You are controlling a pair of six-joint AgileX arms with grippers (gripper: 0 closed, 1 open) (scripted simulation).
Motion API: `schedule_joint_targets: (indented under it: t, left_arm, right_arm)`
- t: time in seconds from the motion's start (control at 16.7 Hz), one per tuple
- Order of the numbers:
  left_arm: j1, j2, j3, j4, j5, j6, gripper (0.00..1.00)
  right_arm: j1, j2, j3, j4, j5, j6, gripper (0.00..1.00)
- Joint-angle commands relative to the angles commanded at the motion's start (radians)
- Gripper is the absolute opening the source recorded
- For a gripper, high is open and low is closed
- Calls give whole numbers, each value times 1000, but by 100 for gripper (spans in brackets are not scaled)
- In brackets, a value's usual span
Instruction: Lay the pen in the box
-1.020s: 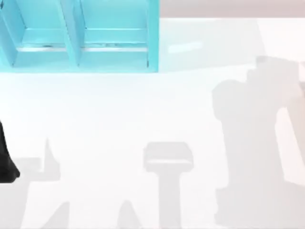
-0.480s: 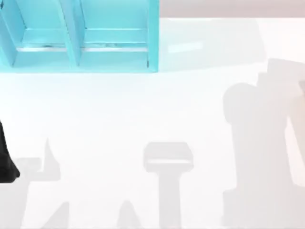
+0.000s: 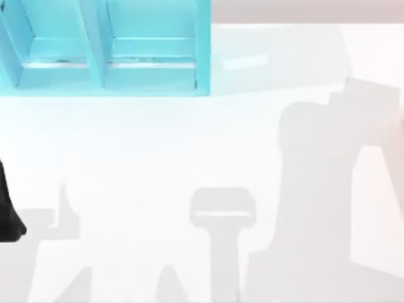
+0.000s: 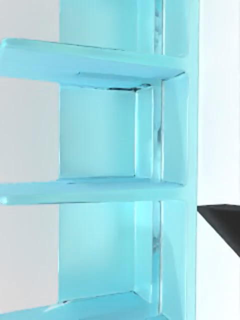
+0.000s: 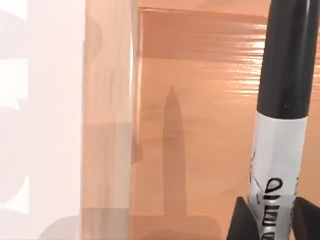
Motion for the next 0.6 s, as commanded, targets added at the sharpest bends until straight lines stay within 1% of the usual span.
schedule_joint_targets:
  t: [0.3,0.42,0.6]
  left_arm:
    - [0,0,0,0,0,0,100]
    - [0,0,0,0,0,0,100]
    - [0,0,0,0,0,0,100]
  right_arm:
    - [19,-143,-367,20,56,17,0]
    - [19,-193,-504,40,53,25,0]
    - [6,-259,-674,84,19,37,0]
